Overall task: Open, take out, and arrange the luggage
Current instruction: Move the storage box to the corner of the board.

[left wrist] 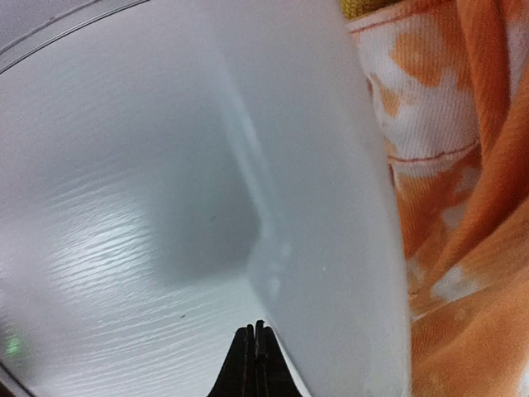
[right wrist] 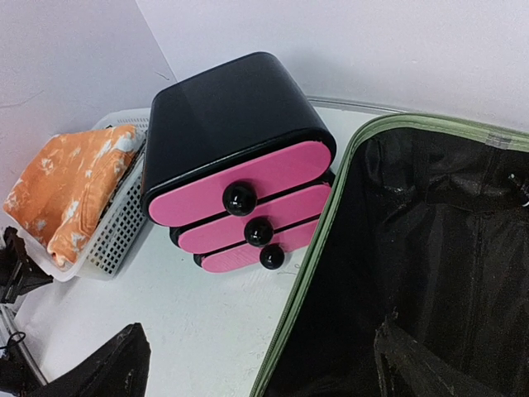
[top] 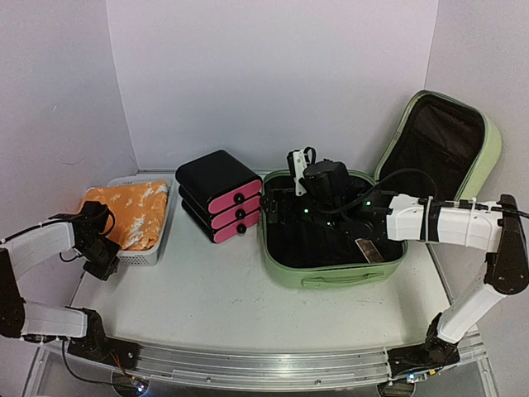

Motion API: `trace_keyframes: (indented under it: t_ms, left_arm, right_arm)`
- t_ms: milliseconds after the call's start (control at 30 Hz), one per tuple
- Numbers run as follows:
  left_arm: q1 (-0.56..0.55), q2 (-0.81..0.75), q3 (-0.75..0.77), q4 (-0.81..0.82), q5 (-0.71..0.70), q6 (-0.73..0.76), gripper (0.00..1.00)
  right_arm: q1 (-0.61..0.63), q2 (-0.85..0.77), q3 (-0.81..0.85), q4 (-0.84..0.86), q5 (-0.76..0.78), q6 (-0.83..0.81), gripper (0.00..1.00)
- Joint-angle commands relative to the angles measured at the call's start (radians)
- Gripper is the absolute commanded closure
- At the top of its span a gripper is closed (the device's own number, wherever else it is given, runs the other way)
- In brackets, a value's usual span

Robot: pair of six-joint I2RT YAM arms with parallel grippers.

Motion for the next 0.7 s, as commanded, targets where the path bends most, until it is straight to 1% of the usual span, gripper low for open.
trace_keyframes:
  t_ms: [0,100,133,233,333,400,500,533,600,633,667]
  left_arm:
    - [0.017,0.064,0.071,0.350,-0.001,0.003,1.00]
    - [0.018,0.151,0.143,0.420,0.000,0.053,1.00]
    - [0.021,0.200,0.173,0.436,0.001,0.078,1.00]
    - [0.047,0.280,0.270,0.434,0.041,0.170,1.00]
    - [0.054,0.258,0.300,0.427,0.046,0.246,0.99]
    - [0.053,0.197,0.287,0.425,0.056,0.291,0.91]
    - [0.053,0.095,0.299,0.381,0.085,0.401,0.71]
    - [0.053,0.064,0.309,0.372,0.133,0.448,0.67]
    - [0.052,0.022,0.350,0.355,0.215,0.546,0.62]
    - [0.051,0.016,0.366,0.354,0.260,0.584,0.61]
    - [0.050,0.026,0.400,0.353,0.306,0.620,0.58]
  right_arm:
    - [-0.010,-0.035,0.008,0.016,0.024,-0.014,0.06]
    - [-0.023,-0.023,0.018,0.016,0.005,-0.017,0.06]
    - [-0.036,-0.014,0.026,0.016,-0.019,-0.021,0.06]
    - [-0.084,0.032,0.072,0.008,-0.106,-0.032,0.06]
    - [-0.111,0.076,0.130,0.006,-0.139,-0.053,0.06]
    - [-0.135,0.116,0.176,0.006,-0.177,-0.061,0.06]
    - [-0.183,0.196,0.254,0.008,-0.278,-0.053,0.06]
    - [-0.198,0.226,0.283,0.009,-0.304,-0.049,0.06]
    - [-0.222,0.286,0.337,0.009,-0.351,-0.043,0.06]
    - [-0.230,0.303,0.365,0.009,-0.364,-0.041,0.06]
    - [-0.238,0.327,0.391,0.011,-0.381,-0.038,0.06]
